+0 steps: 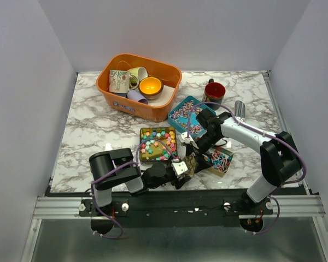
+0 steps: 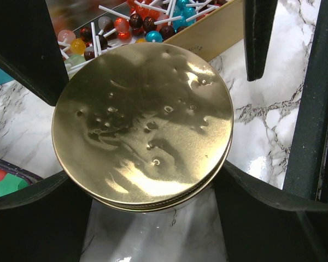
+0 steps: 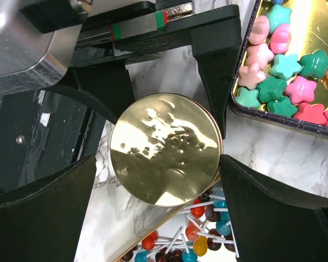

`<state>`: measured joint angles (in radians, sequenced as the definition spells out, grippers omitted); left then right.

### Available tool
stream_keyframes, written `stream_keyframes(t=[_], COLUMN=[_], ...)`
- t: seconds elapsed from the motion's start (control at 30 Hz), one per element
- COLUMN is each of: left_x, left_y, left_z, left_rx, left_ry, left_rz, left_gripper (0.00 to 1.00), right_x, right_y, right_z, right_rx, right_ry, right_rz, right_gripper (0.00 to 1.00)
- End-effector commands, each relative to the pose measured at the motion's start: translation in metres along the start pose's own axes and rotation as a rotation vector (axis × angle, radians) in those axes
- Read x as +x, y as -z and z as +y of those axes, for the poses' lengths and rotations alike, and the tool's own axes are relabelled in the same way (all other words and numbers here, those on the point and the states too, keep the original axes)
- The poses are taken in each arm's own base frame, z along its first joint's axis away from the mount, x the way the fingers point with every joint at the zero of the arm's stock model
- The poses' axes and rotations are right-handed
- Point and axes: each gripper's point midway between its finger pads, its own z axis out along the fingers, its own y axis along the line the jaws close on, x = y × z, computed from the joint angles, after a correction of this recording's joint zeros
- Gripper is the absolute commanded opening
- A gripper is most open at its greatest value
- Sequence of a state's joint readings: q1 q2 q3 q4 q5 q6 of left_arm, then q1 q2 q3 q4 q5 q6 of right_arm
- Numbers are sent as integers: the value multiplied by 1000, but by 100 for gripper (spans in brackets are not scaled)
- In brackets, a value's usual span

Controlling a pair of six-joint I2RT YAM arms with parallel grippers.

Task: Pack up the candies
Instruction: Screw the bottle lid onto the packing bottle.

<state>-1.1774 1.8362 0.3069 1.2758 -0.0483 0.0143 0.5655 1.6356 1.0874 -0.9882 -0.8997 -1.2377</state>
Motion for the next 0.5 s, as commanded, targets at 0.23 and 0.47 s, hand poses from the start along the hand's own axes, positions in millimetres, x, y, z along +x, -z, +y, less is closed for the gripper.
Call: stream_keyframes(t=[0.23,0.47], left_x=[43,43], left_y=[8,7], left_z=[16,13], left_rx=[-60,-49], left_ry=[-22,-19], left_rz=[159,158], left_gripper=[0,0], right_x=[25,53], right_y=[8,11], right_z=[35,68], right_rx=[-3,33], right_ry=[14,-62], right_rz=[98,171], right_gripper=[100,100])
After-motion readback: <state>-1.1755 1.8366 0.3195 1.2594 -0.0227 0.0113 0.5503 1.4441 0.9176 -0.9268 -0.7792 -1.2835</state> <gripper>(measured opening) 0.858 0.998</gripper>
